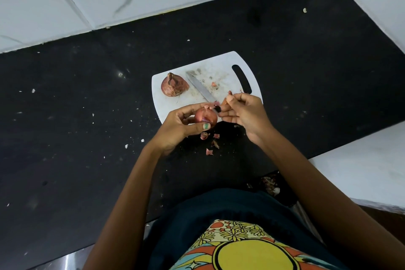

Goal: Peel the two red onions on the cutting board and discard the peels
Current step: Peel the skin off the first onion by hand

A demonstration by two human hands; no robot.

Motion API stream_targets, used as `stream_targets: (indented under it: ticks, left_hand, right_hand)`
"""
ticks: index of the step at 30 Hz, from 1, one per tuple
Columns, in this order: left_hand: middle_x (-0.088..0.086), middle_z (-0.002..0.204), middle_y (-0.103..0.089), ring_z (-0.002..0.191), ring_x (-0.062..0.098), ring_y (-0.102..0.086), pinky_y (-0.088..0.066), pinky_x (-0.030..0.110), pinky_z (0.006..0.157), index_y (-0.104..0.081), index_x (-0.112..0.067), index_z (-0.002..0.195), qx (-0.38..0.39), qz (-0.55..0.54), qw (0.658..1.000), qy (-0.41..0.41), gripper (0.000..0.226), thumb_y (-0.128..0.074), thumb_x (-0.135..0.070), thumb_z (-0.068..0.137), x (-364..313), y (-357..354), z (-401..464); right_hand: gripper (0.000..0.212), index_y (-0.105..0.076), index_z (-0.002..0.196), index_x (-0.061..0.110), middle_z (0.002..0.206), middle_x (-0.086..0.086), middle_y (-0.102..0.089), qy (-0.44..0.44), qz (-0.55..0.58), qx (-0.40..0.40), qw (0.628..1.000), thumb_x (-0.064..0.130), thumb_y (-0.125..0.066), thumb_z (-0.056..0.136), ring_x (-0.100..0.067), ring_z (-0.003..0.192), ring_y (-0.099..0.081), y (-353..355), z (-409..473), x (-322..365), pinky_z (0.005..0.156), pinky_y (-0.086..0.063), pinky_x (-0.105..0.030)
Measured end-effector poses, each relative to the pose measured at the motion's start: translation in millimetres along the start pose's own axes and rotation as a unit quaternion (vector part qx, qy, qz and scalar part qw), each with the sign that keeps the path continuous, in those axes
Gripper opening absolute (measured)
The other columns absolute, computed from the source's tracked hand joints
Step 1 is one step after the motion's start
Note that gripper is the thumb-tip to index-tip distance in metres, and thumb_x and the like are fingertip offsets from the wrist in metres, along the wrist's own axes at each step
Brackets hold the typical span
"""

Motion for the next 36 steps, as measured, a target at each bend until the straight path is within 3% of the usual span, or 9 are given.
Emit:
stream_targets:
  ticks: [3,8,14,17,20,24,27,32,36]
  left_hand:
    - [-0.004,0.103,-0.072,0.102,0.013,-0.066,-0.055,0.024,0.077,-0.066,-0.020,0.115,-0.006,-0.027,1.000,0.002,0.052,-0.076,-0.008,0.065,0.7,2.0,-1.1]
    - [0.004,0.116,-0.069,0.109,0.019,-0.065,-0.053,0.026,0.084,-0.066,-0.018,0.118,-0.022,-0.045,0.999,-0.016,0.055,-0.076,-0.007,0.065,0.4,4.0,0.4]
    - [0.000,0.113,-0.069,0.106,0.018,-0.065,-0.053,0.025,0.083,-0.066,-0.020,0.116,-0.026,-0.044,0.999,-0.015,0.056,-0.077,-0.005,0.063,-0.2,5.0,2.4]
    - [-0.001,0.111,-0.071,0.106,0.019,-0.066,-0.055,0.031,0.087,-0.068,-0.023,0.111,-0.030,-0.033,0.999,-0.018,0.053,-0.078,-0.006,0.062,-1.5,4.4,3.0]
    - [-0.005,0.104,-0.073,0.102,0.016,-0.067,-0.055,0.029,0.085,-0.068,-0.023,0.109,-0.028,-0.005,0.999,-0.026,0.049,-0.077,0.003,0.068,-2.7,4.6,3.9]
    - [-0.007,0.098,-0.074,0.095,0.012,-0.068,-0.055,0.030,0.085,-0.067,-0.023,0.112,-0.030,0.047,0.998,-0.040,0.052,-0.077,0.006,0.070,-4.0,6.6,4.8]
    - [-0.007,0.097,-0.074,0.091,0.009,-0.068,-0.054,0.025,0.083,-0.065,-0.020,0.121,-0.029,0.087,0.994,-0.052,0.059,-0.079,0.004,0.069,-8.1,5.2,4.6]
    - [-0.012,0.102,-0.070,0.099,0.011,-0.066,-0.056,0.026,0.086,-0.055,-0.026,0.132,-0.024,0.093,0.994,-0.051,0.076,-0.081,0.005,0.067,-11.2,5.0,2.4]
    - [-0.010,0.104,-0.069,0.102,0.013,-0.066,-0.054,0.027,0.090,-0.060,-0.029,0.127,-0.024,0.040,0.998,-0.049,0.071,-0.081,-0.010,0.062,-13.8,7.6,-2.6]
  right_hand:
    - [0.013,-0.064,0.092,-0.003,0.075,-0.008,-0.068,0.049,-0.102,-0.021,0.993,0.007,-0.057,0.094,-0.010,0.060,-0.067,8.4,0.6,1.2,0.057,-0.055,-0.020]
    - [0.005,-0.069,0.083,0.005,0.068,-0.003,-0.068,0.089,-0.347,0.046,0.933,0.005,-0.065,0.087,-0.006,0.056,-0.060,4.9,-1.5,-7.5,0.062,-0.051,-0.017]
    - [0.032,-0.057,0.066,0.005,0.060,0.000,-0.052,0.124,-0.516,0.069,0.845,0.022,-0.059,0.093,-0.013,0.057,-0.048,-2.5,-2.5,-9.4,0.061,-0.044,-0.035]
    - [0.009,-0.068,0.089,0.008,0.074,0.008,-0.060,0.145,-0.379,0.036,0.913,0.016,-0.067,0.087,-0.005,0.065,-0.056,-3.5,-5.8,6.5,0.063,-0.050,-0.017]
    - [0.030,-0.065,0.113,0.015,0.096,0.006,-0.065,0.050,-0.204,0.103,0.972,0.026,-0.069,0.086,-0.007,0.082,-0.065,-7.5,-8.0,16.7,0.064,-0.054,-0.017]
    - [0.050,-0.065,0.117,0.019,0.105,0.006,-0.066,0.070,-0.244,0.083,0.964,0.043,-0.076,0.074,-0.004,0.090,-0.061,-16.8,-2.5,14.1,0.080,-0.051,-0.021]
    - [0.033,-0.070,0.104,0.013,0.094,0.002,-0.069,0.121,-0.218,0.020,0.968,0.029,-0.078,0.076,-0.004,0.083,-0.062,-26.2,-2.1,11.4,0.075,-0.050,-0.017]
    - [0.012,-0.071,0.087,0.005,0.080,-0.004,-0.070,0.149,-0.172,-0.038,0.973,0.014,-0.075,0.080,-0.013,0.075,-0.066,-26.7,2.5,9.8,0.072,-0.056,-0.029]
    - [0.010,-0.072,0.091,0.006,0.081,-0.002,-0.070,0.128,-0.278,-0.045,0.951,0.013,-0.072,0.083,-0.005,0.066,-0.061,-7.9,11.4,6.7,0.072,-0.056,-0.030]
Point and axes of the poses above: each hand's wrist, its own z-axis towards the middle knuckle, its own y-axis out of the back of the hand, x = y × z, the point moved 2 cm from there along z, towards the middle knuckle
